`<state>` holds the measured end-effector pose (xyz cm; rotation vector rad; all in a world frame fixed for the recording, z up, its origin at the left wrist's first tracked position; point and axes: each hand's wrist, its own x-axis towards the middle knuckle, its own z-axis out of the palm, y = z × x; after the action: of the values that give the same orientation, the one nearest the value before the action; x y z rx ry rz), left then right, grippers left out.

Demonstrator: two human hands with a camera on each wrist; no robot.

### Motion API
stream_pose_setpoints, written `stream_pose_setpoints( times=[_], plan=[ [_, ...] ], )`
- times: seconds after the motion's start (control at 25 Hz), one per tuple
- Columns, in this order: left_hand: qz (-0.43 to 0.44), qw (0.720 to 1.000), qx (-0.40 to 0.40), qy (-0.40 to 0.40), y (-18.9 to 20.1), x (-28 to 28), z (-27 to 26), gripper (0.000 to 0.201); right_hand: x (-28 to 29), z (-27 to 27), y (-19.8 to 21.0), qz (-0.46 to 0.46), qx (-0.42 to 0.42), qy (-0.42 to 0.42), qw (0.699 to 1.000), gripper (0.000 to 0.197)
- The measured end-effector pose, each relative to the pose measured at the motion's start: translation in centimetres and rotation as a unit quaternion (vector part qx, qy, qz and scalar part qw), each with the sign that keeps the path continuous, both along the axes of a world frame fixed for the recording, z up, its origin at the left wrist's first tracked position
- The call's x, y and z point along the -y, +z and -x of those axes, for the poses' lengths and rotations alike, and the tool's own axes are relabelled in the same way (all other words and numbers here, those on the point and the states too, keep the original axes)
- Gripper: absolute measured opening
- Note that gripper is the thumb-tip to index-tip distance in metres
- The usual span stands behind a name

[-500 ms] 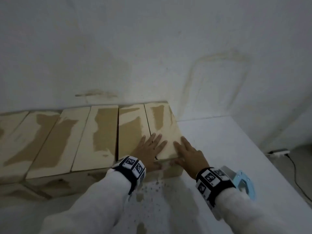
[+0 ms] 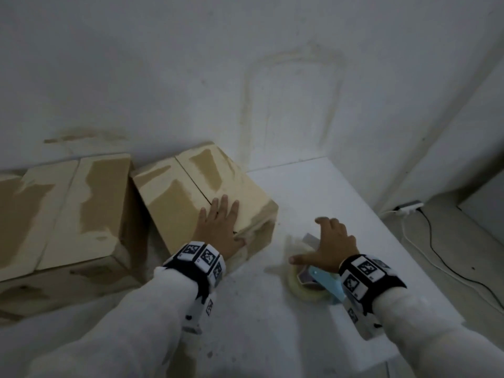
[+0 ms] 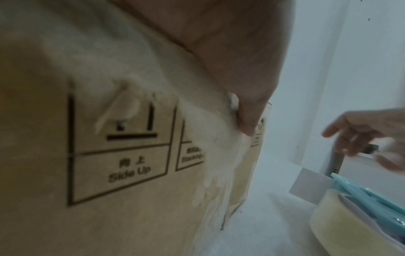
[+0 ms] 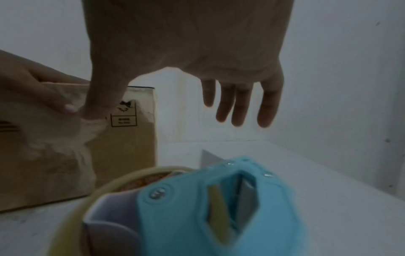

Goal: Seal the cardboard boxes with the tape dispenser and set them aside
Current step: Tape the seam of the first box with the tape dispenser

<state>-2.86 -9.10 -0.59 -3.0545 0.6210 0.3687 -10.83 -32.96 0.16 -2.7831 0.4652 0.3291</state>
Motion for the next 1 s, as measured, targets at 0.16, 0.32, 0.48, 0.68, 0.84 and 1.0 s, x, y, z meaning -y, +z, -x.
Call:
stream_pose_setpoints(
  times=[0.16,0.32,0.48,0.68,0.84,1.0],
  plan=[
    [-0.012,0.999,0.007,0.048,-0.3,3.1,0.6,0.087,5.7,2.5,-1.5,0.033,-0.192,0.006,0.981,0.122],
    [-0.007,0.996,0.006,0.09,-0.3,5.0,1.3,0.087,6.7,3.3,-3.3,-0.006,-0.233,0.054,0.971,0.09],
    [-0.012,0.993,0.006,0.119,-0.2,5.9,2.1,0.087,7.4,2.7,-4.1,-0.068,-0.223,0.059,0.971,0.081],
    [-0.006,0.99,-0.01,0.143,0.2,6.5,2.5,0.089,9.2,2.9,-5.3,-0.155,-0.089,-0.015,0.984,0.069],
    [-0.008,0.988,-0.02,0.156,0.6,6.7,2.6,0.09,11.0,2.8,-4.5,-0.262,0.029,-0.051,0.963,0.062],
    [0.01,0.984,-0.026,0.177,0.4,8.2,3.1,0.088,11.1,1.2,-0.6,-0.437,0.136,-0.081,0.885,0.056]
  ],
)
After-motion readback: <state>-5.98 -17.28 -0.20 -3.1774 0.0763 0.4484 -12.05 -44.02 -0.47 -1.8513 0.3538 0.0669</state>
